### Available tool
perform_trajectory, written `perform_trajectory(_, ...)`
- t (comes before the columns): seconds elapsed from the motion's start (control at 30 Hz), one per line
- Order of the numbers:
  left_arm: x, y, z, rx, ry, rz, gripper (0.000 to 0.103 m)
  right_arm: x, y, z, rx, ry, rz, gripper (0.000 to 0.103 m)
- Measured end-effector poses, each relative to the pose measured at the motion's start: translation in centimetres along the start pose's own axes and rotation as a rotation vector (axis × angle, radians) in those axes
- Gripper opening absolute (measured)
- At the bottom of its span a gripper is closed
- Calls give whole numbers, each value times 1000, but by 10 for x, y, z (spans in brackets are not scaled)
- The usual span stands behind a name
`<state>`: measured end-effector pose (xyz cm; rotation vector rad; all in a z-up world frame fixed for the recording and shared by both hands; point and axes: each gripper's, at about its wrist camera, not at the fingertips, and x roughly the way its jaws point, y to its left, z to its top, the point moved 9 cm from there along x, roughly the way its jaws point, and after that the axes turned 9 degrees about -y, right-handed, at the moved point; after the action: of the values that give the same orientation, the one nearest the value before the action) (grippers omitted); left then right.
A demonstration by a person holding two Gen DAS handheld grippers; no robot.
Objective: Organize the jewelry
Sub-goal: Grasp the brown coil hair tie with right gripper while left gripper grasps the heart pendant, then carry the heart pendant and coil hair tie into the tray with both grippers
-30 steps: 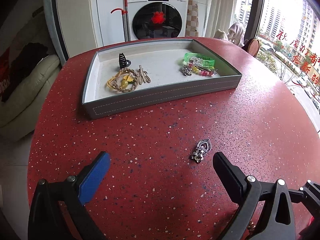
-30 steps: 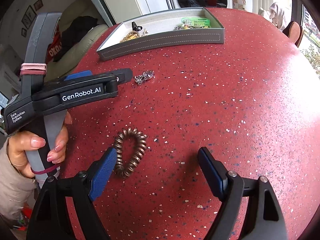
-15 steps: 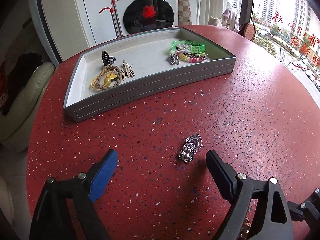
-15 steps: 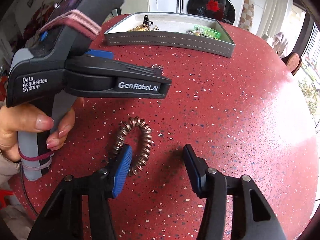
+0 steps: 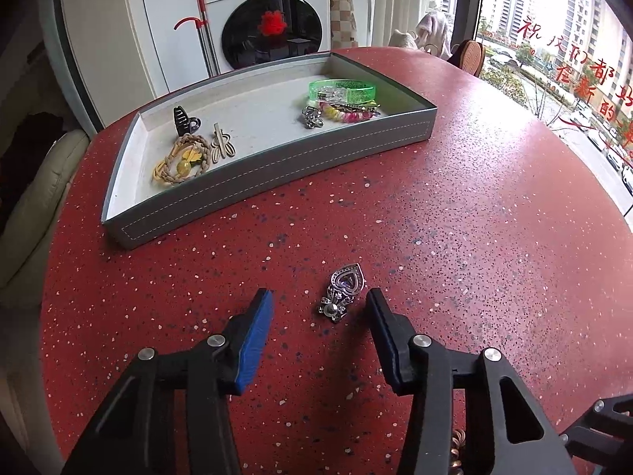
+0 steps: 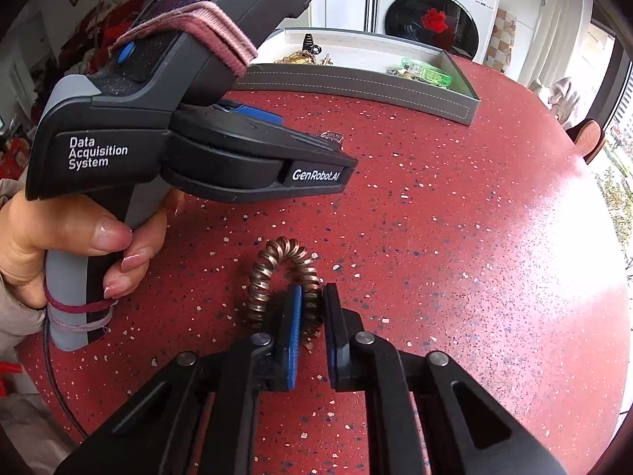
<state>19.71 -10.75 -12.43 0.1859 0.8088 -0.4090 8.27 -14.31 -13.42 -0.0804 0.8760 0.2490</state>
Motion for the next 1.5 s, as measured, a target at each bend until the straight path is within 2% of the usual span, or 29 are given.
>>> perform_trajectory(0.03,-1,-2,0,5,-2,-3,51,0,-1,0,7,0,1,12)
perform_trajectory(0.1,-2,-4,1,19,-4,2,50,0,-6,1,26,-2,1,12)
perform_trajectory(0.13,-2,-5,1,23,-6,-5,37,-1,-9,1,39,-2,3,12)
perform_trajectory(0.17,-2,-6,1,25,-7,-10,35,-1,-11,1,53,-2,6,12)
perform_trajectory(0.43,-5,-3,0,24,-15,-2,34,-5,-36,5,139,-14,4,12)
perform_trajectory(0.77,-16,15,3,-59,-35,-29,34,-4,-60,16,214,-34,4,12)
perform_trajectory(0.8,-17,19,3,-69,-37,-30,24,-3,-64,18,221,-35,4,12)
perform_trajectory(0.83,-18,22,2,-80,-34,-33,23,-3,-66,19,228,-37,5,12)
perform_trajectory(1.1,-20,42,-2,-143,-34,-26,23,2,-77,28,251,-48,3,12)
perform_trajectory(1.3,-21,38,-4,-114,-39,-23,23,7,-74,28,251,-41,13,12)
perform_trajectory(1.5,-27,41,5,-136,-64,-29,23,5,-77,27,262,-50,15,12)
